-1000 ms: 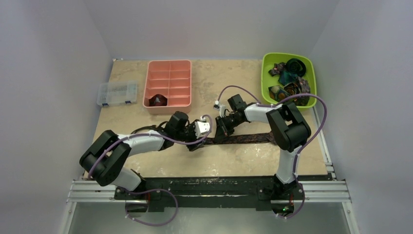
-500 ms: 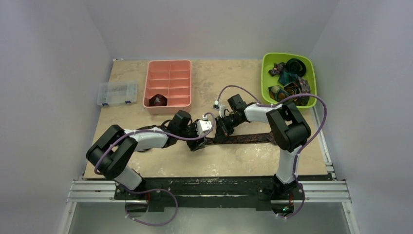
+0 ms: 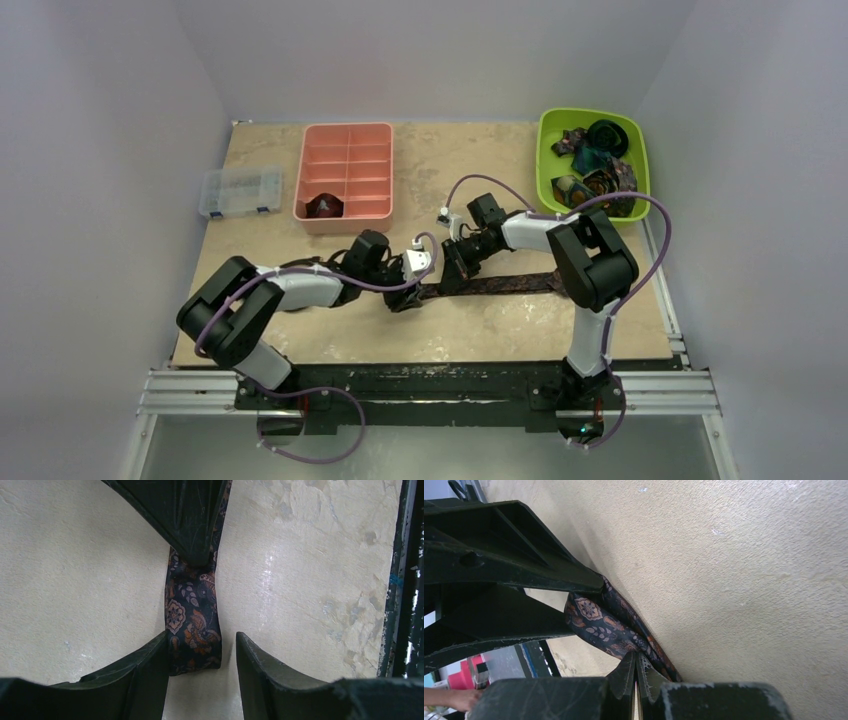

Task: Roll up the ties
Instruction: Roll the tie at the center of the board.

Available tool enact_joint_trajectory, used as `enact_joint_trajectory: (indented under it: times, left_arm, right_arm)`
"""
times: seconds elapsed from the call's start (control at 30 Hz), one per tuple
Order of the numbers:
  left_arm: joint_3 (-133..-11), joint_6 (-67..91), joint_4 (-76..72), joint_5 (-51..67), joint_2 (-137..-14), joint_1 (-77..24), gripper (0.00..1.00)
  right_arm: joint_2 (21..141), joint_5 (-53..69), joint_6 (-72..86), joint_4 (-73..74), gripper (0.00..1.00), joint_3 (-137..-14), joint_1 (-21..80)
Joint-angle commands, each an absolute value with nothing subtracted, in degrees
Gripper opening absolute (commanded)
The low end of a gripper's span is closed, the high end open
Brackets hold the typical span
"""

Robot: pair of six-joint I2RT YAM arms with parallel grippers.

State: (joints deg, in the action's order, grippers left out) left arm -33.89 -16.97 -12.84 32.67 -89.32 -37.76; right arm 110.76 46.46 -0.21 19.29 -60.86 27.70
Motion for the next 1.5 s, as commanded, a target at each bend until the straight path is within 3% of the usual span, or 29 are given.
enact_joint_trajectory:
  times: [0.0,0.47,0.67,0.9,1.07,1.27,1.47]
  left_arm:
    - [-33.4,-15.6,-15.6,34.7,-87.3,-37.3,0.48]
    - [-42.6,-16.7,-19.3,33.4,-91.9,-39.5,0.35]
    - [-40.7,-10.9,-18.3,31.1,-89.5,-38.3,0.56]
    - [-31.3,-7.4,-20.1,30.0,-83.8,-35.6,0.73]
    - [-28.9,-8.8,-25.0,29.8,-87.2,-35.7,0.74]
    - [-31.1,-9.6,-25.2,27.1,-92.3,-36.6,0.65]
    - [-31.4,-11.9,-24.8,29.2,-91.3,-37.8,0.41]
  right_arm:
    - [111.8,40.5,-3.4,21.1,0.00,-60.7,27.7]
    - [112.6,41.6,-2.9,21.9,0.00,-62.3,27.7]
    - [113.3,41.6,-3.3,22.5,0.00,-62.8,27.7]
    - [113.3,40.3,-6.4,25.0,0.00,-62.9,27.6]
    - [112.8,40.0,-7.7,26.5,0.00,-62.0,27.1]
    - [112.3,40.5,-7.8,26.4,0.00,-61.0,26.3]
    - [112.8,40.6,-6.6,25.8,0.00,-61.9,26.2]
